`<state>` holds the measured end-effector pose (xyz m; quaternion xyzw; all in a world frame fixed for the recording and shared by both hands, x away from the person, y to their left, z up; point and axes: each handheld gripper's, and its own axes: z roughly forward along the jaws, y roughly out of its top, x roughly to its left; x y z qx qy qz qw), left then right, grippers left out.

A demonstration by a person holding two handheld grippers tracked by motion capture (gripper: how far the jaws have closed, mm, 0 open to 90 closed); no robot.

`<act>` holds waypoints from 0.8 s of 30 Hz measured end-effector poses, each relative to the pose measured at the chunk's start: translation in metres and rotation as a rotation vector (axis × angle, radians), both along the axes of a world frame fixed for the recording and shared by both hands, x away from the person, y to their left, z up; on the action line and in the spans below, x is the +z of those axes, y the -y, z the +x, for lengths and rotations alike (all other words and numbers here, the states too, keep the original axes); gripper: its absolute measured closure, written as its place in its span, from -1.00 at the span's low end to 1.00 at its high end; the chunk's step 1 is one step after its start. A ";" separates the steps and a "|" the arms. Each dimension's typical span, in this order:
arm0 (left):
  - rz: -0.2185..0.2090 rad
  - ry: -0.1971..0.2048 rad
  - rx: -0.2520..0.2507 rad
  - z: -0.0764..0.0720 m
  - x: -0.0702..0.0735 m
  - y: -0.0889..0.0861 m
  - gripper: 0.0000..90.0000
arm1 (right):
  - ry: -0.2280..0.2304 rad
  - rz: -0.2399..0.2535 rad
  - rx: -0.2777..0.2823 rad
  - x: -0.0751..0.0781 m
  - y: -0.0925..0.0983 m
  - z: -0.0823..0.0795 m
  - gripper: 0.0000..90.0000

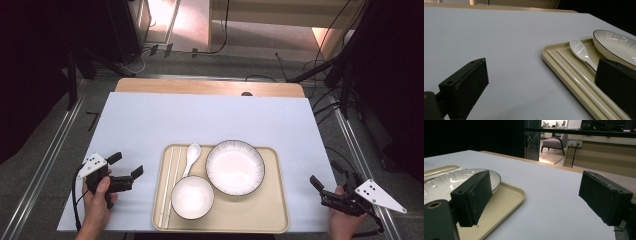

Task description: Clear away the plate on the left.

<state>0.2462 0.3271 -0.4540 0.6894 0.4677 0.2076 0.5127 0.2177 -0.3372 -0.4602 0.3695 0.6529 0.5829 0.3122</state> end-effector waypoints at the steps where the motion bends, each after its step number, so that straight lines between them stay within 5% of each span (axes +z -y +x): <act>1: -0.002 -0.002 0.000 0.000 0.000 -0.001 -1.00 | 0.000 -0.002 -0.001 0.000 0.000 0.000 -0.74; 24: 0.047 0.024 0.038 -0.023 0.002 -0.018 -1.00 | -0.006 -0.008 -0.003 -0.001 0.000 0.001 -0.74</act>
